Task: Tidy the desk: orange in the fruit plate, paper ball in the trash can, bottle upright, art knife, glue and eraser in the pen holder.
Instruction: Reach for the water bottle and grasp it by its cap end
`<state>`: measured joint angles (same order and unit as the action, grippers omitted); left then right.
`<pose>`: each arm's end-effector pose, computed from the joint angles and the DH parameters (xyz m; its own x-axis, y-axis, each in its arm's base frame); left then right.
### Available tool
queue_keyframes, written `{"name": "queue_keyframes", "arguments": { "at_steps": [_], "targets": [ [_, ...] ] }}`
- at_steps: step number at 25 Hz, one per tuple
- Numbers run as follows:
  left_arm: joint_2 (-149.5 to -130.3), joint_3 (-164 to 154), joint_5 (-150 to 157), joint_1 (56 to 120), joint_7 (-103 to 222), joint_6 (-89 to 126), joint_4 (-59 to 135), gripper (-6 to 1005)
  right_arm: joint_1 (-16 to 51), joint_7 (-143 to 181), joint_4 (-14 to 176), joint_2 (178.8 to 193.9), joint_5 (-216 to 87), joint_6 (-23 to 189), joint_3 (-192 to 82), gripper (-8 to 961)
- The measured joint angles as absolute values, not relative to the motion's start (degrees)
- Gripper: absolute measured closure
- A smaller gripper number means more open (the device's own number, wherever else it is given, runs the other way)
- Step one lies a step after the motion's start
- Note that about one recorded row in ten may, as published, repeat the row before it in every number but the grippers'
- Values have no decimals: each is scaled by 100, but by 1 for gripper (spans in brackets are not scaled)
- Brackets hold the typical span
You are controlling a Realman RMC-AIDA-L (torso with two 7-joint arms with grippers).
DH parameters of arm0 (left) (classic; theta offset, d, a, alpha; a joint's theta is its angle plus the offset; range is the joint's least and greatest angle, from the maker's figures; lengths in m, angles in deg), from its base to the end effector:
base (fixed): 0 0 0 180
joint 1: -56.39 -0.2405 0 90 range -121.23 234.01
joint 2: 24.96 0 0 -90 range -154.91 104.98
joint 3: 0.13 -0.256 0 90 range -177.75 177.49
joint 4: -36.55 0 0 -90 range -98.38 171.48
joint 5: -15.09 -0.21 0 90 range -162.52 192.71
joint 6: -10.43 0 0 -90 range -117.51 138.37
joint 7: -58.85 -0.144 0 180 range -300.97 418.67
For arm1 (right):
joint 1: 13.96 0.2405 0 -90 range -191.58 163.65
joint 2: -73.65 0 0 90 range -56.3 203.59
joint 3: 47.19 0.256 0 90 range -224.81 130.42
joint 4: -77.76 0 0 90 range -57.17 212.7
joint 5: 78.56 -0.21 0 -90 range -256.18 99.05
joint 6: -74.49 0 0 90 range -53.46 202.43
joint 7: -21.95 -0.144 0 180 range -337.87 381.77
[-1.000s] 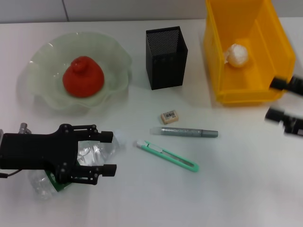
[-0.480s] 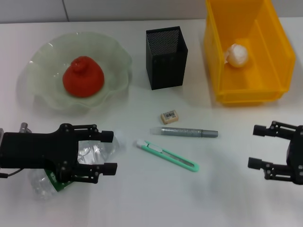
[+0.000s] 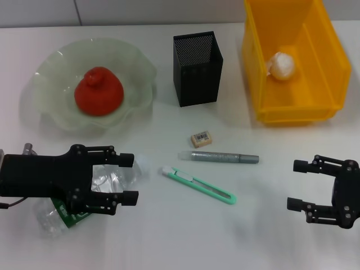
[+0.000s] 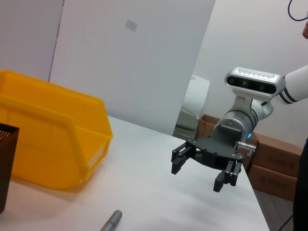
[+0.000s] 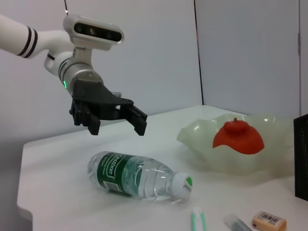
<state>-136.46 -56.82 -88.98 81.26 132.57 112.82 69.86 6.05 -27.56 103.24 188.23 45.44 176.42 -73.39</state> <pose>-0.2771 0.2753 0.0145 0.8287 0.3113 0.4651 0.3040 -0.9481 0.0930 0.3320 0.2355 0.0106 0.8274 -0.1694 -0.5354 -0.3168 -0.9280 -0.1960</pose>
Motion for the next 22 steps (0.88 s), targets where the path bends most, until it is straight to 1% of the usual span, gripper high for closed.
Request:
{"name": "queue_keyframes", "arguments": {
  "at_steps": [10,22],
  "targets": [
    [-13623,-5673,-8911,8137,13256,11273,6986,215,649,-2746,10307,18870,4554,17639,-7339,189],
    [-13620,-5642,-8880,8154,13276,11320,7001,216,661,-2746,10307,18878,4563,17667,-7339,188]
  ]
}}
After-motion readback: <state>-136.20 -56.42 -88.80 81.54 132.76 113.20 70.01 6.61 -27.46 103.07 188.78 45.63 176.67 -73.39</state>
